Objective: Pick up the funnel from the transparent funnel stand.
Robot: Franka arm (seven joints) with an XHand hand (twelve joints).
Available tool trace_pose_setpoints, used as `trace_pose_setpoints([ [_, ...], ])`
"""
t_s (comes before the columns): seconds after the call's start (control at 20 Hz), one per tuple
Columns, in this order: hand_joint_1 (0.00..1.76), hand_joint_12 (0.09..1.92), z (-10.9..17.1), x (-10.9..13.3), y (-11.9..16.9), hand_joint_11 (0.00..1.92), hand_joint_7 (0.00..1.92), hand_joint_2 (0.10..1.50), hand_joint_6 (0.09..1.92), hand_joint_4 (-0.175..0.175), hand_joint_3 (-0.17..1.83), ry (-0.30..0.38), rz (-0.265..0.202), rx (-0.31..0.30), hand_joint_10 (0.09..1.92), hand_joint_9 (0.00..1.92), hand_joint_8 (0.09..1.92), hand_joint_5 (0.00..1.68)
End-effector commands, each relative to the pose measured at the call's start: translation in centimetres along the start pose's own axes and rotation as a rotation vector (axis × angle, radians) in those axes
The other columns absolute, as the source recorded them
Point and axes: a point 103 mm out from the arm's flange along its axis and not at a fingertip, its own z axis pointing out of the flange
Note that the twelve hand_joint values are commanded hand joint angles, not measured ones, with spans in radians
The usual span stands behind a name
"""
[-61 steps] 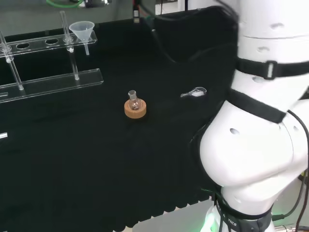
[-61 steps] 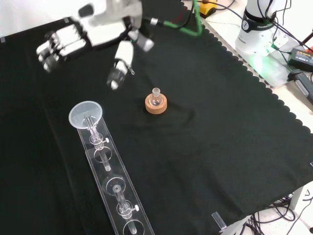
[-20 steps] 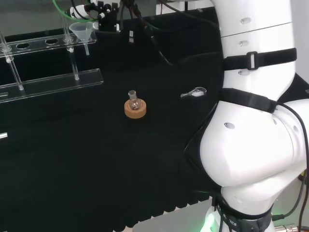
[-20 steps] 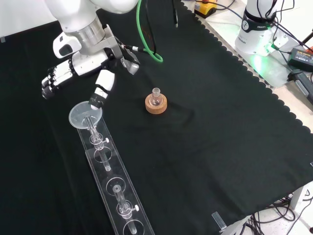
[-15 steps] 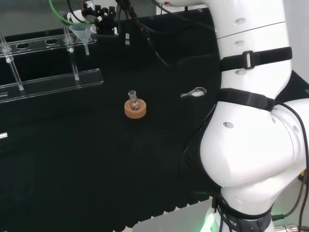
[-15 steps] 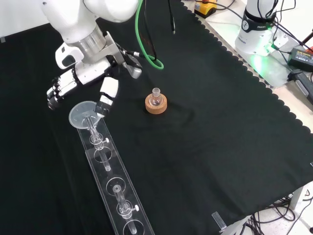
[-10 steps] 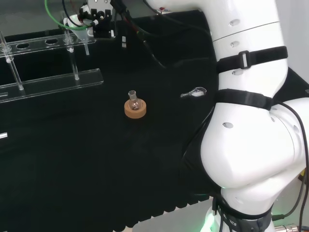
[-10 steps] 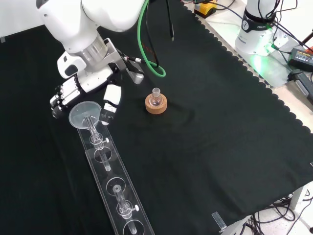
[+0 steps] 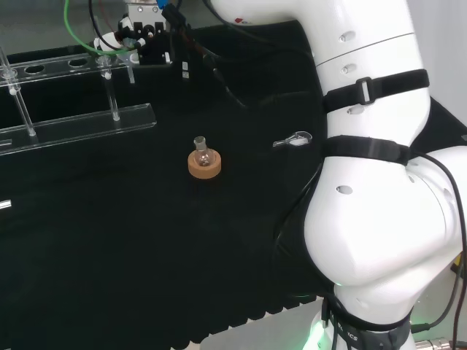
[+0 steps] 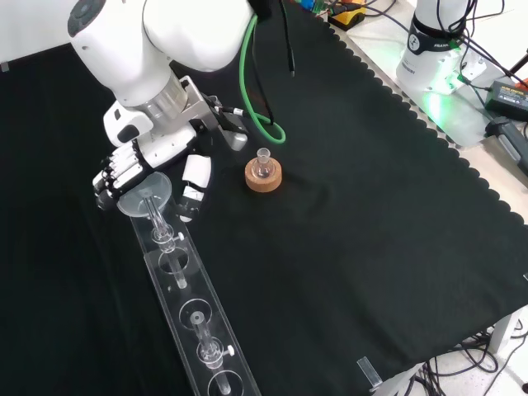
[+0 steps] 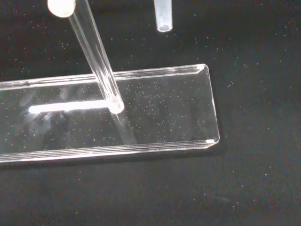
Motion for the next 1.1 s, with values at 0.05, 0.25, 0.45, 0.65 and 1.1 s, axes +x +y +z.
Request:
trace_pose_setpoints([
  [0.05,0.07,1.55,0.19,-0.25,0.54,0.26,0.02,0.81,0.09,0.031,0.01,-0.045,0.009,-0.091,0.75,0.01,0.09,0.01],
  [0.25,0.08,1.45,0.06,-0.48,0.74,0.5,0.05,0.82,0.09,-0.006,0.0,-0.071,0.006,-0.189,1.05,0.2,0.65,0.17],
  [0.45,0.11,1.38,0.12,-0.65,0.86,0.67,0.19,0.83,0.09,-0.052,0.01,-0.087,-0.009,-0.283,1.1,0.46,1.09,0.33],
  [0.65,0.14,1.37,0.2,-0.5,1.08,0.77,0.31,0.85,0.09,-0.09,0.02,-0.091,-0.011,-0.333,1.14,0.63,1.16,0.4],
  [1.1,0.5,1.12,-0.03,0.09,1.09,1.34,0.62,0.96,0.28,-0.175,0.08,-0.139,-0.002,-0.416,1.19,1.12,1.36,0.4],
])
